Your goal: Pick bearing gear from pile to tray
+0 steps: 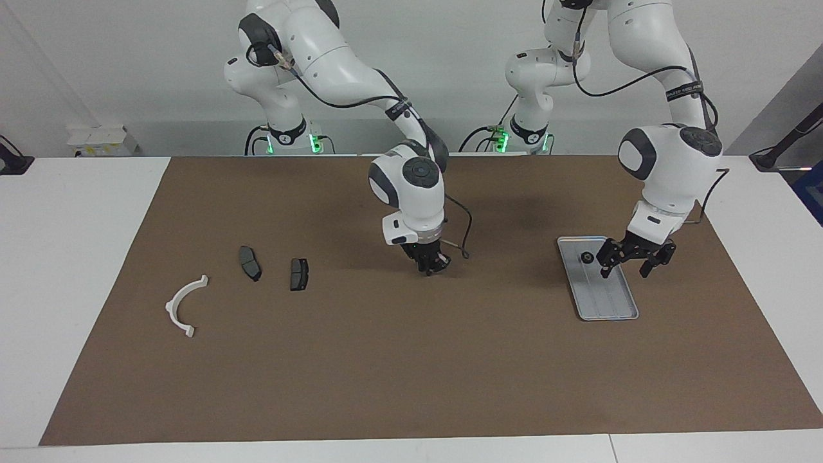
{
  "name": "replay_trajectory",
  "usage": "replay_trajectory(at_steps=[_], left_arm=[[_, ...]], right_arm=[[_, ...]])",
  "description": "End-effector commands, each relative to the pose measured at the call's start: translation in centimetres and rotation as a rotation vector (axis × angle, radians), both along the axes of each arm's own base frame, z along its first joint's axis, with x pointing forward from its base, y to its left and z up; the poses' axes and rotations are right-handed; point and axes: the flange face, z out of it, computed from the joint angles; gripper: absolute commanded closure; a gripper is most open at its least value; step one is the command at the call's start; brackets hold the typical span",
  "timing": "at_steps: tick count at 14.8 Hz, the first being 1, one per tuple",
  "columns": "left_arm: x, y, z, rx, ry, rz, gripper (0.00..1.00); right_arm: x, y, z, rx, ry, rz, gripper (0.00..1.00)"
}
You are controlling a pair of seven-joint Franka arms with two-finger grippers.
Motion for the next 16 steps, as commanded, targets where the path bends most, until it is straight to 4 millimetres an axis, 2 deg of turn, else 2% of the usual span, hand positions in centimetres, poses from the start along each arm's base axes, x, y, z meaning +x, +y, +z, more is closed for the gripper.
replay_trajectory(at_steps=[1, 6, 7, 8, 10, 12, 15, 16], left_arm=[[0.4, -1.0, 0.0, -0.018, 0.007, 0.018, 0.0], [0.0, -2.1, -0.1, -0.023, 0.053, 0.016, 0.0], [-0.1, -2.2, -0.2, -0.024, 0.058, 0.02, 0.0], [-0.1, -2.2, -0.2, -0.024, 0.061, 0.021, 0.0], [-0.1, -2.2, -0.2, -0.025, 0.06, 0.024, 0.0], [-0.2, -3.0, -0.2, -0.031, 0.062, 0.043, 0.0], [-0.5, -6.1, -0.2, -0.046, 0.076, 0.076, 0.0], [-0.9, -8.0, -0.3, -0.047, 0.1, 0.105, 0.0]], right_arm=[[0.1, -0.8, -1.6, 0.012, -0.021, -0.025, 1.0], [0.1, -1.0, -1.7, 0.012, -0.023, -0.027, 1.0], [0.1, -1.1, -1.7, 0.01, -0.022, -0.032, 0.67], [0.2, -1.1, -1.5, 0.01, -0.022, -0.042, 0.01], [0.7, -1.6, -1.0, 0.001, -0.013, -0.06, 0.0], [1.8, -2.2, 0.5, -0.004, -0.019, -0.073, 0.0], [4.2, -5.8, 4.5, -0.006, -0.036, -0.105, 0.0], [4.8, -7.4, 6.0, -0.012, -0.036, -0.088, 0.0]])
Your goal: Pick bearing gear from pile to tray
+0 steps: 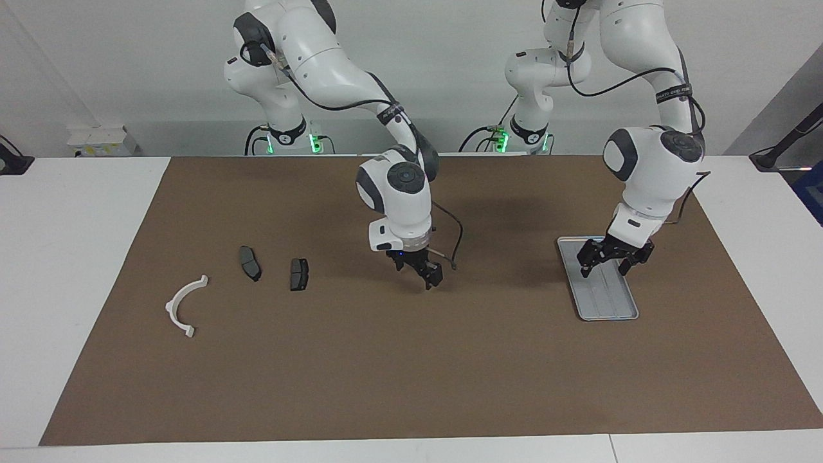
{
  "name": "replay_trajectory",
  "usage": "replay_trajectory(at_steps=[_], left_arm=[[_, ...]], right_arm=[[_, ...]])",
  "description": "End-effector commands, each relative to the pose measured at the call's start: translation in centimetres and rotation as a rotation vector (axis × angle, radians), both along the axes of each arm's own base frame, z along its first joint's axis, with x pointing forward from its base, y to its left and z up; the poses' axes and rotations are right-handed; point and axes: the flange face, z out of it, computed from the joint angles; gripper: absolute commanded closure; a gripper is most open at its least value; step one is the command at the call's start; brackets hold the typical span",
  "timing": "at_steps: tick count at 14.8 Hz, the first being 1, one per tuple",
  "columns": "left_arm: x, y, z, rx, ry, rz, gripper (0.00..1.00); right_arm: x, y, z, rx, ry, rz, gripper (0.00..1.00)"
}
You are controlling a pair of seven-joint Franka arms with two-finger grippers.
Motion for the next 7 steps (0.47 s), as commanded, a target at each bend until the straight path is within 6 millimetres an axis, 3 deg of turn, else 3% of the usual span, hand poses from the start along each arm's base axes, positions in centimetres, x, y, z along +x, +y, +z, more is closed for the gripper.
replay_trajectory(at_steps=[1, 5, 7], left_arm=[[-0.7, -4.8, 0.3, -0.017, 0.046, 0.069, 0.0], [-2.9, -12.7, 0.6, 0.039, 0.063, 0.107, 0.0], [-4.7, -17.6, 0.6, 0.026, 0.071, 0.143, 0.0]], right_arm=[[1.3, -4.2, 4.9, -0.015, -0.004, 0.035, 0.0], [2.2, -10.7, 10.3, -0.046, 0.018, 0.183, 0.0], [2.7, -14.6, 12.7, -0.06, 0.019, 0.287, 0.0]])
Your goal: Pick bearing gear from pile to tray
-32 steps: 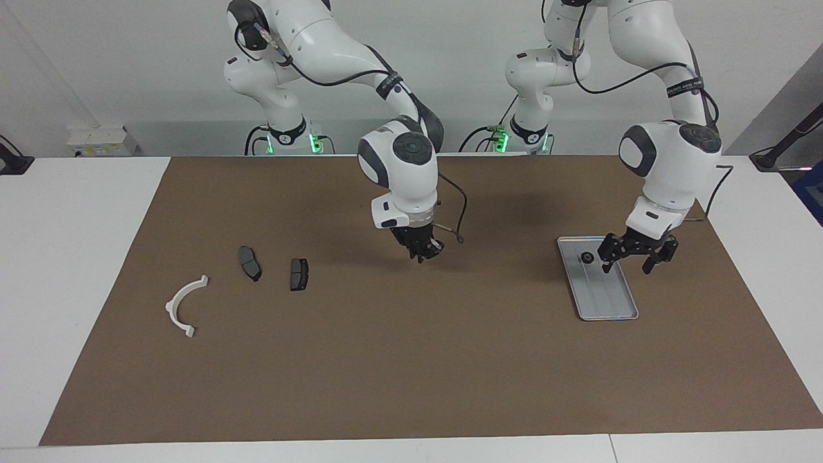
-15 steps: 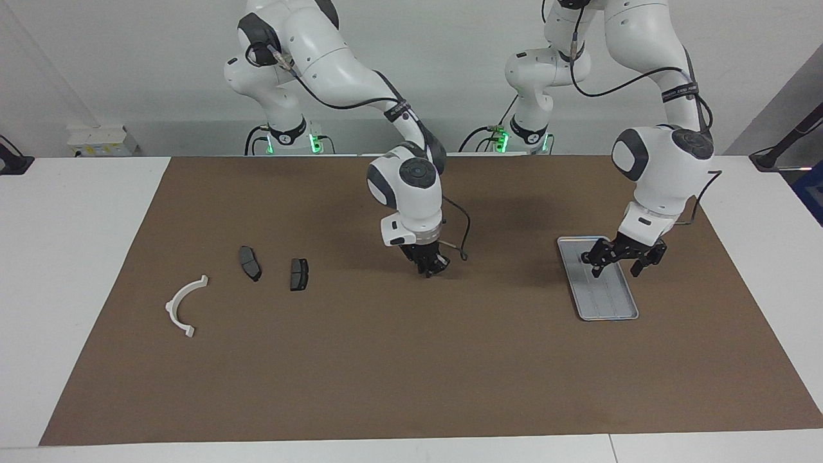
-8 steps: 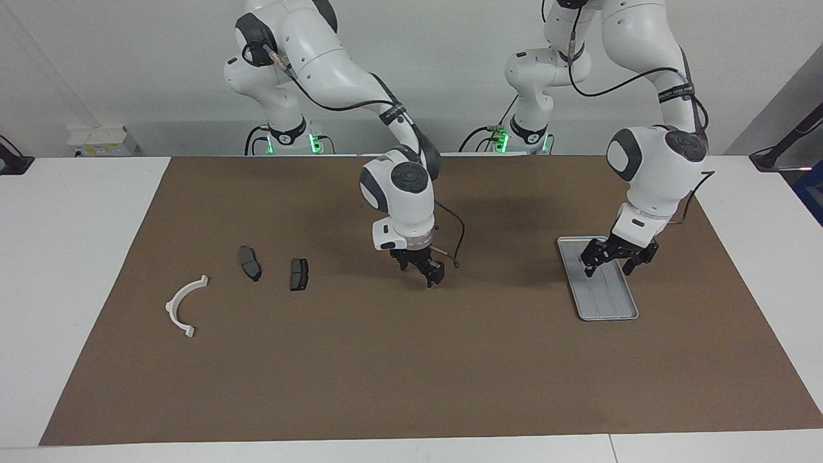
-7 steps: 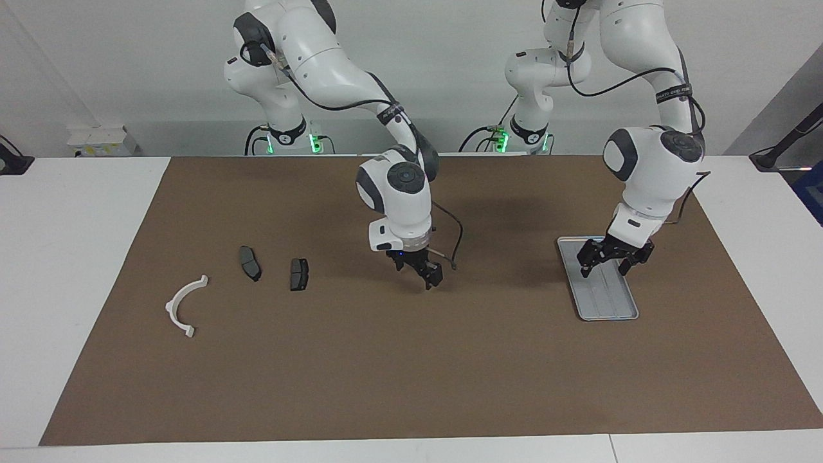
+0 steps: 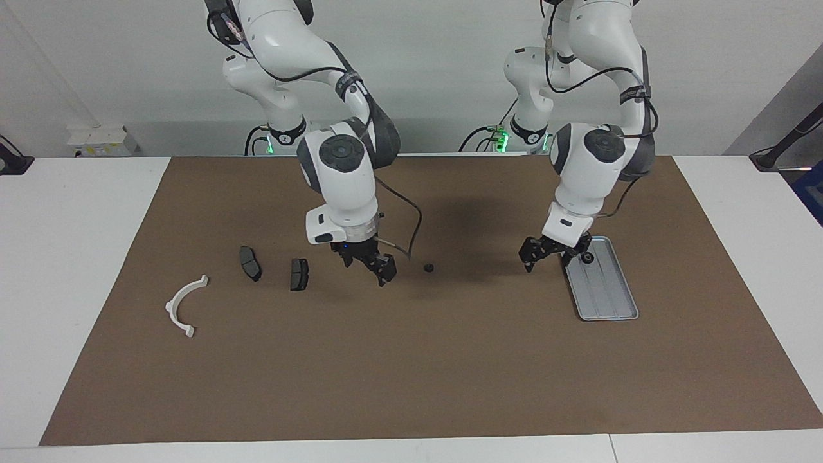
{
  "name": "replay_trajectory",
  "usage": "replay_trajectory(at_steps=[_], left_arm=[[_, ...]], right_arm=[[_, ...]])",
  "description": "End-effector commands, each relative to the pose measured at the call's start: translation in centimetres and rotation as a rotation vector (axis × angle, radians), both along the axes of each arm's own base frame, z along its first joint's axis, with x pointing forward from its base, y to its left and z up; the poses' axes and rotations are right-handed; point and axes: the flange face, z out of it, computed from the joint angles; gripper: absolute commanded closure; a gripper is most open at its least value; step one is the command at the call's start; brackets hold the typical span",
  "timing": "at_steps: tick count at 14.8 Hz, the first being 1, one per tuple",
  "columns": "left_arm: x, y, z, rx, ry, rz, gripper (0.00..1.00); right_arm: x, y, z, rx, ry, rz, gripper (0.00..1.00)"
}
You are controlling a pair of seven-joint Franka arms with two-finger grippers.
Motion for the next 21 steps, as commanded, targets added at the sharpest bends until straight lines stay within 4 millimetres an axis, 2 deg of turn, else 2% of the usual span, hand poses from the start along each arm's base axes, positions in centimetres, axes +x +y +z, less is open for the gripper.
replay_trajectory(at_steps=[1, 4, 6, 7, 10, 12, 15, 19, 21], left_arm=[[-2.4, -5.9, 0.8, 0.004, 0.008, 0.056, 0.0], [-5.0, -11.5, 1.4, -0.016, 0.002, 0.075, 0.0], [-6.0, -14.3, 1.6, -0.023, 0.007, 0.082, 0.0], [-6.3, -16.2, 1.1, -0.005, 0.029, 0.067, 0.0], [-5.3, -20.1, -1.1, 0.044, 0.039, 0.069, 0.0], [-5.1, -21.0, -2.7, 0.055, 0.047, 0.063, 0.0], [-4.2, -22.5, -4.0, 0.049, 0.036, 0.047, 0.0], [-3.7, -21.9, -4.5, 0.067, 0.008, 0.034, 0.0], [-3.9, -21.5, -5.5, 0.068, 0.01, 0.034, 0.0]], right_arm=[[-0.1, -4.9, 2.9, -0.012, 0.011, 0.132, 0.0], [0.0, -9.9, 5.6, -0.025, 0.019, 0.235, 0.0], [0.2, -13.7, 6.7, -0.032, 0.017, 0.302, 0.0], [0.3, -15.1, 7.1, -0.036, 0.012, 0.337, 0.0], [0.0, -17.9, 8.0, -0.042, 0.014, 0.388, 0.0], [-0.1, -18.3, 8.2, -0.043, 0.017, 0.397, 0.0], [-0.2, -18.2, 8.3, -0.043, 0.017, 0.399, 0.0], [-0.2, -18.6, 8.2, -0.042, 0.018, 0.393, 0.0], [-0.2, -18.6, 8.2, -0.04, 0.02, 0.389, 0.0]])
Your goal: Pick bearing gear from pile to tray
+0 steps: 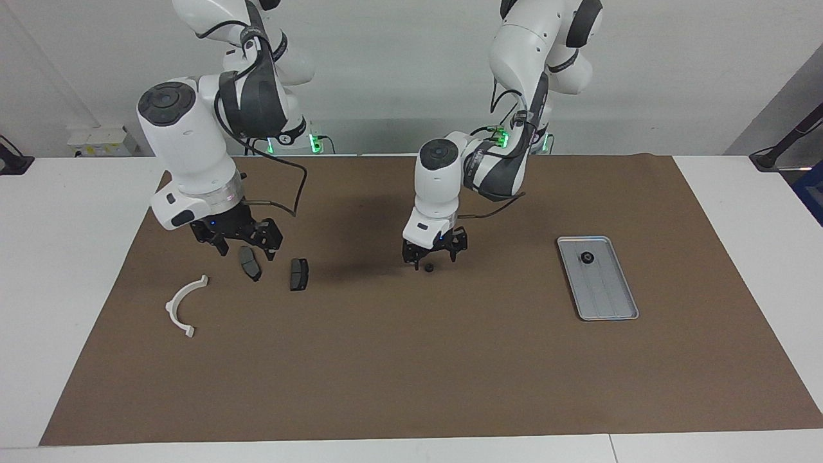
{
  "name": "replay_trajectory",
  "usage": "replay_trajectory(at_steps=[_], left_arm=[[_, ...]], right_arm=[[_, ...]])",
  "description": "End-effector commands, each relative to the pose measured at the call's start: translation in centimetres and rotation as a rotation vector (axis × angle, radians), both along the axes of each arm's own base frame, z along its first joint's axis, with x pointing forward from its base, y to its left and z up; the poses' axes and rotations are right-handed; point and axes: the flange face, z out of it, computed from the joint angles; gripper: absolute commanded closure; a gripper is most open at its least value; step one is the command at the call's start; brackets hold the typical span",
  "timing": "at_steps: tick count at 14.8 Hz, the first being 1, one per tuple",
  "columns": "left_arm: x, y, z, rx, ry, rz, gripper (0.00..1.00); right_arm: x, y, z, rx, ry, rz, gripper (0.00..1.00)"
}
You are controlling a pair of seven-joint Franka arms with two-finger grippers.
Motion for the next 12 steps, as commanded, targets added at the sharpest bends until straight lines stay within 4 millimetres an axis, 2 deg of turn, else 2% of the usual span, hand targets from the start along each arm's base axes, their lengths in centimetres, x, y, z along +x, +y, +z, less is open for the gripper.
replay_trajectory(at_steps=[1, 5, 8, 12], left_arm=[[0.0, 0.3, -1.3, 0.006, -0.021, 0.003, 0.0], [-0.7, 0.5, -2.5, 0.03, -0.023, -0.022, 0.0], [-1.5, 0.5, -3.4, 0.042, -0.017, -0.038, 0.0], [-2.3, 0.5, -4.1, 0.042, -0.015, -0.044, 0.0]], right_arm=[[-0.8, -0.6, 0.2, 0.006, 0.011, 0.009, 0.0], [-0.8, -1.2, 0.2, 0.006, 0.012, 0.0, 0.0], [-1.0, -1.0, 0.6, 0.005, 0.006, 0.004, 0.0], [-4.3, -0.6, 3.3, -0.002, -0.019, 0.087, 0.0]])
